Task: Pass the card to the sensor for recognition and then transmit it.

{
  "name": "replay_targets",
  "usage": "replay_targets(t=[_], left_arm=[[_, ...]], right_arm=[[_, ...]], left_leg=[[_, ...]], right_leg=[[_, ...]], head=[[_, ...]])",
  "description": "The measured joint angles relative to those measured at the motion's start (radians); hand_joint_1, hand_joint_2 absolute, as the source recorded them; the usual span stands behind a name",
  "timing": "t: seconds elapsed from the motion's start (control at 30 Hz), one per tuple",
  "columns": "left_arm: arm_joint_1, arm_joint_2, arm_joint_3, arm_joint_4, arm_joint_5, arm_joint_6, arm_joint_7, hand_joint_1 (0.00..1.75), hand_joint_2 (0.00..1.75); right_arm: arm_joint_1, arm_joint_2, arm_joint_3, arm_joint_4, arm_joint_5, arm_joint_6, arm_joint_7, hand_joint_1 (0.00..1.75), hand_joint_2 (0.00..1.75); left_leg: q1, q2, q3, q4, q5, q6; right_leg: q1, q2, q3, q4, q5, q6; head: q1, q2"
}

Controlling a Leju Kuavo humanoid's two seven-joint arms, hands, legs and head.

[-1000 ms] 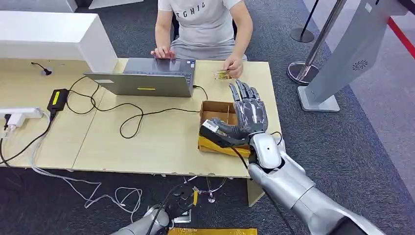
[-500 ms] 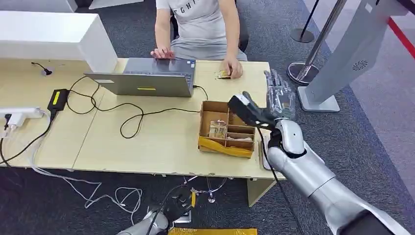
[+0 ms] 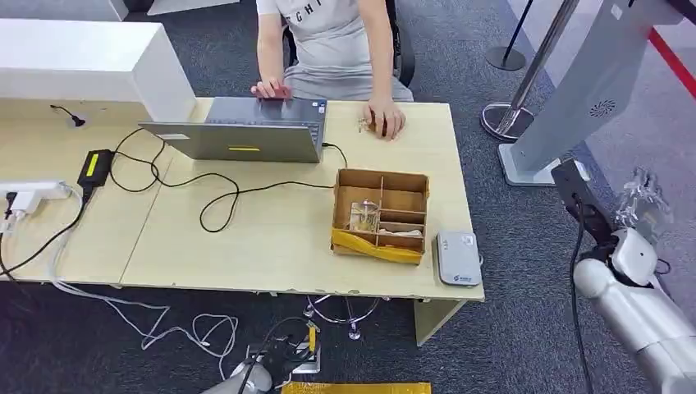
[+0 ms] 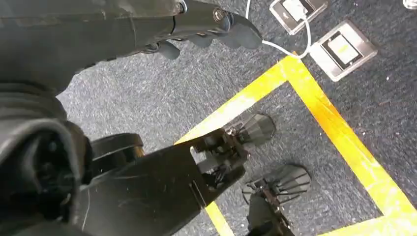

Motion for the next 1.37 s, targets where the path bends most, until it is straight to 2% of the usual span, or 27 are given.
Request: replay_targets(t=[0.1, 0.2, 0.27, 0.3, 0.37, 0.43, 0.47, 0.53, 0.57, 0.7, 0.77, 0.83, 0.87, 0.9, 0.93, 0.97, 1.0, 1.03, 1.13, 1.3, 1.37], left_arm=[[0.005, 0.001, 0.005, -0.006, -0.008, 0.009, -0.008, 0.0, 0.0], [0.02, 0.006, 0.016, -0.014, -0.015, 0.026, -0.012, 0.0, 0.0], [0.028, 0.01, 0.019, -0.019, -0.016, 0.033, -0.012, 0.0, 0.0], [0.031, 0.011, 0.021, -0.022, -0.016, 0.034, -0.013, 0.0, 0.0], [0.035, 0.015, 0.024, -0.026, -0.011, 0.033, -0.025, 0.0, 0.0], [0.043, 0.016, 0.037, -0.034, 0.002, 0.034, -0.045, 0.0, 0.0], [0.046, 0.018, 0.043, -0.035, 0.003, 0.035, -0.053, 0.0, 0.0], [0.053, 0.02, 0.047, -0.037, 0.009, 0.04, -0.059, 0.0, 0.0], [0.056, 0.022, 0.058, -0.045, 0.015, 0.045, -0.079, 0.0, 0.0], [0.078, 0.032, 0.084, -0.056, 0.049, 0.073, -0.114, 0.0, 0.0], [0.085, 0.036, 0.093, -0.062, 0.061, 0.083, -0.121, 0.0, 0.0], [0.092, 0.045, 0.099, -0.069, 0.085, 0.079, -0.12, 0.0, 0.0], [0.096, 0.049, 0.102, -0.072, 0.096, 0.07, -0.118, 0.0, 0.0], [0.1, 0.055, 0.108, -0.077, 0.112, 0.057, -0.113, 0.0, 0.0], [0.103, 0.063, 0.112, -0.08, 0.125, 0.047, -0.109, 0.0, 0.0], [0.107, 0.071, 0.115, -0.083, 0.144, 0.044, -0.109, 0.0, 0.0], [0.11, 0.079, 0.119, -0.084, 0.164, 0.045, -0.109, 0.0, 0.0], [0.115, 0.089, 0.124, -0.086, 0.187, 0.05, -0.109, 0.0, 0.0], [0.133, 0.121, 0.143, -0.097, 0.225, 0.054, -0.118, 0.0, 0.0], [0.146, 0.146, 0.154, -0.109, 0.237, 0.057, -0.121, 0.0, 0.0], [0.148, 0.152, 0.162, -0.113, 0.245, 0.067, -0.121, 0.0, 0.0]], right_arm=[[0.079, -0.043, -0.063, 0.0, -0.082, -0.024, 0.003, 0.0, 0.0], [0.2, -0.079, -0.133, 0.028, -0.177, -0.08, -0.055, 0.0, 0.0], [0.274, -0.084, -0.175, 0.059, -0.227, -0.112, -0.091, 0.0, 0.0], [0.306, -0.084, -0.196, 0.074, -0.268, -0.132, -0.131, 0.0, 0.0], [0.37, -0.081, -0.226, 0.108, -0.354, -0.148, -0.272, 0.0, 0.0], [0.417, -0.062, -0.249, 0.161, -0.43, -0.148, -0.394, 0.0, 0.0], [0.434, -0.049, -0.258, 0.187, -0.453, -0.147, -0.433, 0.0, 0.0], [0.475, -0.04, -0.266, 0.201, -0.468, -0.146, -0.456, 0.0, 0.0], [0.502, -0.005, -0.304, 0.268, -0.525, -0.135, -0.536, 0.0, 0.0], [0.569, 0.099, -0.349, 0.411, -0.649, -0.083, -0.64, 0.0, 0.0], [0.603, 0.149, -0.363, 0.458, -0.673, -0.071, -0.657, 0.0, 0.0], [0.614, 0.195, -0.384, 0.504, -0.716, -0.016, -0.632, 0.0, 0.0], [0.617, 0.215, -0.392, 0.526, -0.747, 0.042, -0.605, 0.0, 0.0], [0.623, 0.248, -0.404, 0.55, -0.782, 0.134, -0.581, 0.0, 0.0], [0.631, 0.278, -0.414, 0.567, -0.794, 0.217, -0.57, 0.0, 0.0], [0.637, 0.302, -0.417, 0.58, -0.793, 0.267, -0.568, 0.0, 0.0], [0.642, 0.334, -0.416, 0.589, -0.785, 0.262, -0.571, 0.0, 0.0], [0.644, 0.369, -0.415, 0.6, -0.772, 0.226, -0.582, 0.0, 0.0], [0.645, 0.429, -0.416, 0.63, -0.771, 0.135, -0.615, 0.0, 0.0], [0.646, 0.484, -0.417, 0.658, -0.784, 0.129, -0.634, 0.0, 0.0], [0.646, 0.5, -0.418, 0.666, -0.781, 0.121, -0.663, 0.0, 0.0]], left_leg=[[0.0, -0.004, 0.0, 0.0, 0.0, 0.0], [0.0, -0.006, -0.001, 0.0, 0.0, 0.001], [0.0, -0.006, -0.002, 0.0, -0.001, 0.001], [0.0, -0.005, -0.002, 0.0, -0.001, 0.001], [0.0, -0.005, -0.001, 0.0, -0.002, 0.001], [0.001, -0.005, -0.002, -0.001, -0.002, 0.001], [0.001, -0.004, -0.002, -0.001, -0.002, 0.001], [0.002, -0.003, -0.001, -0.001, -0.002, 0.0], [0.002, -0.005, -0.001, -0.001, -0.002, 0.0], [0.005, -0.003, 0.0, -0.001, -0.004, -0.002], [0.005, -0.002, 0.0, -0.001, -0.004, -0.002], [0.006, -0.001, 0.0, -0.001, -0.004, -0.003], [0.007, 0.0, 0.0, -0.001, -0.004, -0.003], [0.008, 0.0, 0.001, -0.001, -0.004, -0.003], [0.008, 0.0, 0.0, -0.001, -0.004, -0.003], [0.009, 0.0, 0.0, -0.001, -0.004, -0.003], [0.008, 0.0, 0.001, -0.001, -0.005, -0.004], [0.008, 0.001, 0.001, -0.001, -0.005, -0.005], [0.009, 0.002, 0.002, -0.001, -0.005, -0.005], [0.008, 0.002, 0.002, -0.001, -0.005, -0.005], [0.008, 0.002, 0.002, -0.001, -0.005, -0.005]], right_leg=[[0.0, -0.004, 0.002, 0.0, 0.0, 0.0], [0.001, -0.008, 0.003, 0.0, -0.001, 0.0], [0.0, -0.008, 0.002, 0.0, -0.001, 0.0], [0.0, -0.007, 0.001, 0.0, -0.001, 0.0], [0.001, -0.006, 0.001, -0.001, -0.002, 0.0], [0.001, -0.006, 0.001, 0.0, -0.002, -0.001], [0.001, -0.005, 0.001, 0.0, -0.002, -0.001], [0.003, -0.005, 0.001, -0.001, -0.002, -0.001], [0.003, -0.006, 0.001, -0.001, -0.003, -0.002], [0.006, -0.004, 0.002, -0.001, -0.004, -0.002], [0.006, -0.004, 0.002, 0.0, -0.004, -0.003], [0.007, -0.003, 0.002, 0.0, -0.005, -0.004], [0.008, -0.002, 0.002, 0.0, -0.005, -0.004], [0.009, -0.002, 0.003, 0.0, -0.005, -0.004], [0.009, -0.002, 0.002, 0.0, -0.005, -0.004], [0.009, -0.002, 0.002, 0.0, -0.005, -0.005], [0.009, -0.001, 0.002, 0.001, -0.005, -0.005], [0.009, 0.0, 0.001, 0.001, -0.005, -0.005], [0.009, 0.001, 0.002, 0.002, -0.005, -0.006], [0.009, 0.0, 0.002, 0.002, -0.005, -0.006], [0.008, 0.0, 0.003, 0.002, -0.005, -0.006]], head=[[0.001, 0.0], [0.001, 0.0], [0.0, 0.0], [0.0, 0.0], [0.001, 0.0], [0.001, 0.0], [0.0, 0.0], [0.0, 0.0], [0.001, 0.0], [0.0, 0.0], [0.0, 0.0], [0.0, 0.0], [0.001, 0.0], [0.002, 0.0], [0.001, 0.0], [0.001, 0.0], [0.001, 0.0], [-0.002, 0.0], [0.0, 0.0], [0.001, 0.0], [0.001, 0.0]])
